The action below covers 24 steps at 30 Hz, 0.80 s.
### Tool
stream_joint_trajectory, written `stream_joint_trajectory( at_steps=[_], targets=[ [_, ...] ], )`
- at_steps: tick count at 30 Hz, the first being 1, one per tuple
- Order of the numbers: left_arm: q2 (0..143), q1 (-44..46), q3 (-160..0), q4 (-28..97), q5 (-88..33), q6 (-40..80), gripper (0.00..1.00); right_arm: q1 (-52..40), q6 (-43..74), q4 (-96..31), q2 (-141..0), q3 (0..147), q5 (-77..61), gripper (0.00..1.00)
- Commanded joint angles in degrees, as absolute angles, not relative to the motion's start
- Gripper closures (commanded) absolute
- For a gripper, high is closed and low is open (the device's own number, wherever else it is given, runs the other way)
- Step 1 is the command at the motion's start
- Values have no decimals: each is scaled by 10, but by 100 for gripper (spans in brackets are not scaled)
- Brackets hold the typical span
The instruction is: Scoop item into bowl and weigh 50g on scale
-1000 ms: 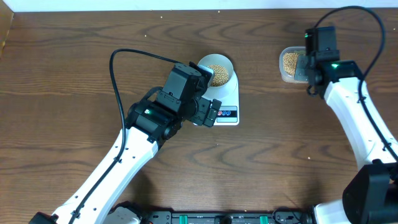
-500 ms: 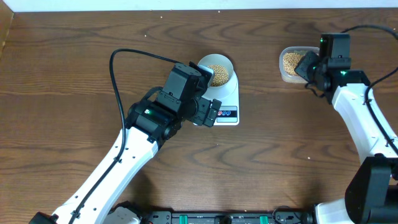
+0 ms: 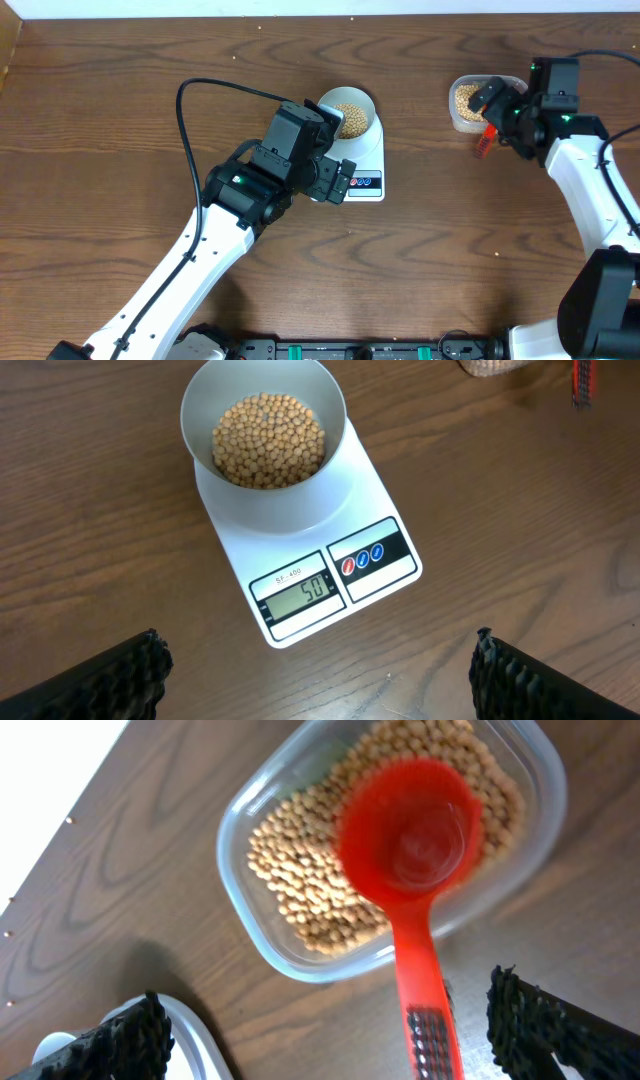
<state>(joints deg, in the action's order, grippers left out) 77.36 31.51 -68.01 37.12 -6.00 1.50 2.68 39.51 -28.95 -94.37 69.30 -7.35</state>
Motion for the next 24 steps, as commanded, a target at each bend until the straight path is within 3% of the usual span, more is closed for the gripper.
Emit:
stream_joint_trajectory(
  at_steps=[1, 12, 24],
  targets=[
    [775, 312, -682, 373, -55, 18, 2, 41, 383, -304, -930, 691, -126, 1],
    [775, 312, -682, 373, -55, 18, 2, 62, 284, -326, -903, 693, -218, 1],
    [775, 312, -682, 373, -55, 18, 2, 62, 171, -343, -715, 693, -211, 1]
  ],
)
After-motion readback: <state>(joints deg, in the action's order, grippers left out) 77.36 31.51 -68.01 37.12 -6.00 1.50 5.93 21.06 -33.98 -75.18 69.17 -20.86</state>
